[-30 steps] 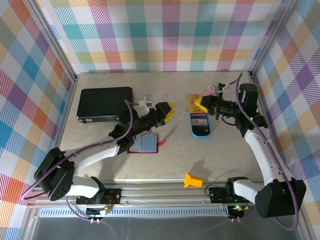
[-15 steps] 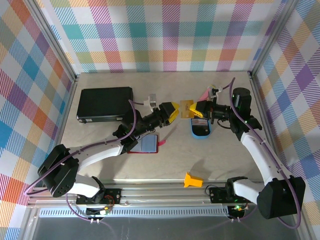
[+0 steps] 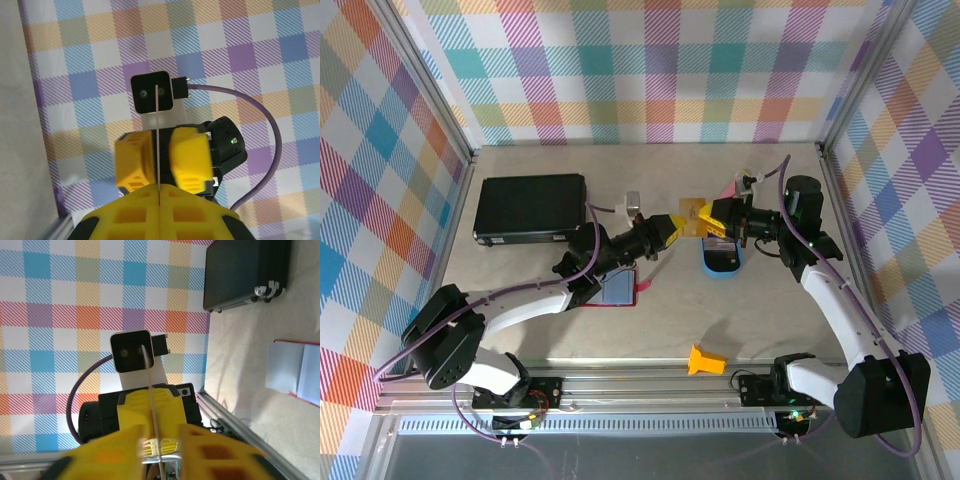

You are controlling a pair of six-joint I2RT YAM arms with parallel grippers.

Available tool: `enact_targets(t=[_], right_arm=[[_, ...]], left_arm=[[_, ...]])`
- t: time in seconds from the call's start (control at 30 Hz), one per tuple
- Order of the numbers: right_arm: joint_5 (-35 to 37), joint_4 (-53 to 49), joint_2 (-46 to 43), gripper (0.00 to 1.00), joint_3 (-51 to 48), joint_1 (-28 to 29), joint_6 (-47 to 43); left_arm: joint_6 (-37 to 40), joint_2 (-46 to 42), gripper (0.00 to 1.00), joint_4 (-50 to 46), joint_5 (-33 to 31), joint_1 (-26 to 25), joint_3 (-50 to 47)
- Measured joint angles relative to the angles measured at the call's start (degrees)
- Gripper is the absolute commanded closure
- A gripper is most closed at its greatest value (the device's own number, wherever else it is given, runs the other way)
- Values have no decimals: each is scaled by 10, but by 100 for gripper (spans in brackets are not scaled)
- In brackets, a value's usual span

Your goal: Put the credit cards into the card holder

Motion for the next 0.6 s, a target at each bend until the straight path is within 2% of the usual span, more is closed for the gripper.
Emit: enact_targets(t=[0.1,0.33,0.6], right_arm=[[0,-5,1,47,0,-8,-12],[2,-45,0,44,-2,-35,-43],[-7,-9,2,46,-78,-35,-26]], left_arm=[[2,-4,100,1,-6,2,-19],[19,-38,100,-19,-5,43,-66],[81,-89,100,-159,6,74,-61]])
